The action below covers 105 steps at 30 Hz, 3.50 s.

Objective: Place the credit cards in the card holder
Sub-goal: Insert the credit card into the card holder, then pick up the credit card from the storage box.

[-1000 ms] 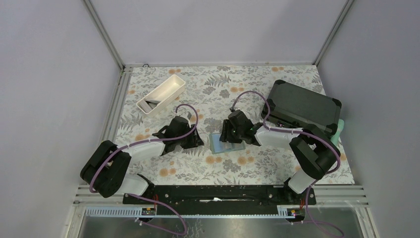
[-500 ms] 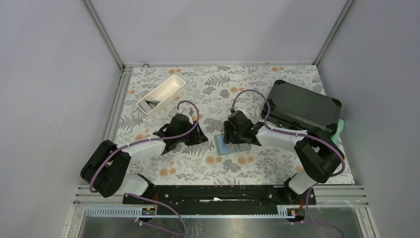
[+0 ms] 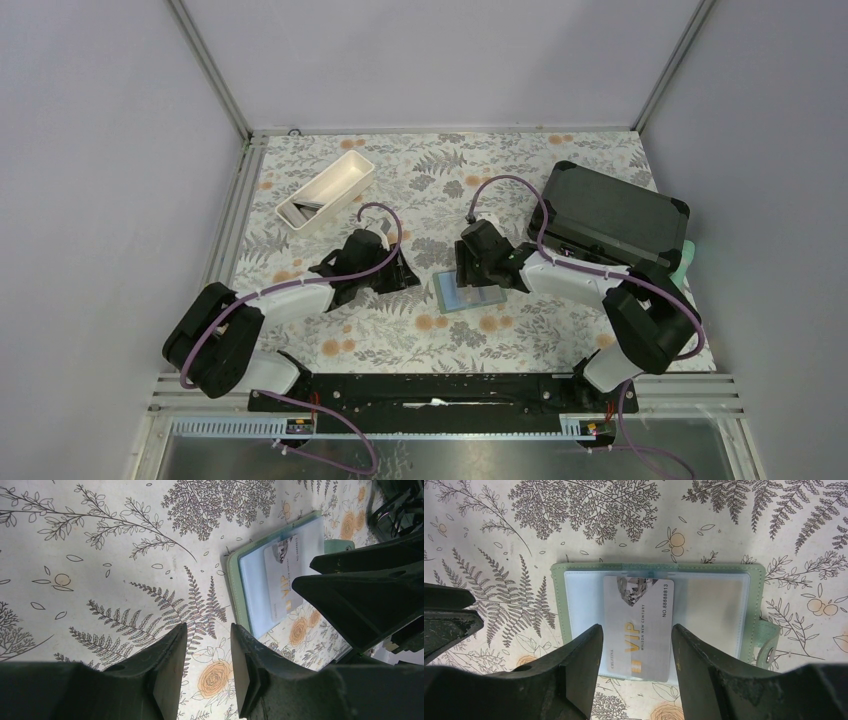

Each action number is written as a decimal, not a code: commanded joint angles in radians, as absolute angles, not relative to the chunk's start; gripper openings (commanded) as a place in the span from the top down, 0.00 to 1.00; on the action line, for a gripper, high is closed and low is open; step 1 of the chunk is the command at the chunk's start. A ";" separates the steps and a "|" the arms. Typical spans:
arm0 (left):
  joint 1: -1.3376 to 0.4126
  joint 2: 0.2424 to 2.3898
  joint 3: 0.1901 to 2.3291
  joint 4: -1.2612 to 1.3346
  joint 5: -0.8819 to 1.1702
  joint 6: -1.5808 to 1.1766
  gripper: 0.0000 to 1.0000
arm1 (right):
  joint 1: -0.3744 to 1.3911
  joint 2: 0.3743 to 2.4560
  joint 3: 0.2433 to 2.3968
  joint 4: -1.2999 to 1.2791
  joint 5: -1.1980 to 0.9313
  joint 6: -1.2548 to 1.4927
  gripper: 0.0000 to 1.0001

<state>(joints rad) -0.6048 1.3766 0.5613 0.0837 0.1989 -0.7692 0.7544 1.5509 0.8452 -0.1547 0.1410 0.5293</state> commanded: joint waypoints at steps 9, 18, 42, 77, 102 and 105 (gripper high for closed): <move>-0.625 1.382 0.603 0.143 0.218 -0.791 0.60 | 0.764 1.581 0.864 -0.179 0.169 0.531 0.39; -0.663 1.456 0.628 0.223 0.242 -0.841 0.60 | 0.763 1.603 0.865 -0.177 0.143 0.541 0.44; -0.695 1.608 0.640 0.319 0.247 -0.887 0.67 | 0.764 1.620 0.848 -0.092 0.011 0.579 0.55; -0.325 1.171 0.755 -0.221 0.140 -0.647 0.11 | 0.753 1.195 0.769 -0.151 0.144 0.547 0.42; 0.107 1.652 1.303 -0.390 -0.091 -0.509 0.04 | 0.750 0.907 0.639 -0.108 0.074 0.554 0.40; 0.112 1.695 1.339 -0.401 -0.092 -0.509 0.04 | 0.750 0.908 0.627 -0.101 0.068 0.564 0.40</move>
<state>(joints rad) 0.1013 1.6688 1.2537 -0.4263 -0.0624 -0.5308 0.7532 0.9188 0.6434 -0.1360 0.0868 0.5556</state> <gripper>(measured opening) 0.959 0.595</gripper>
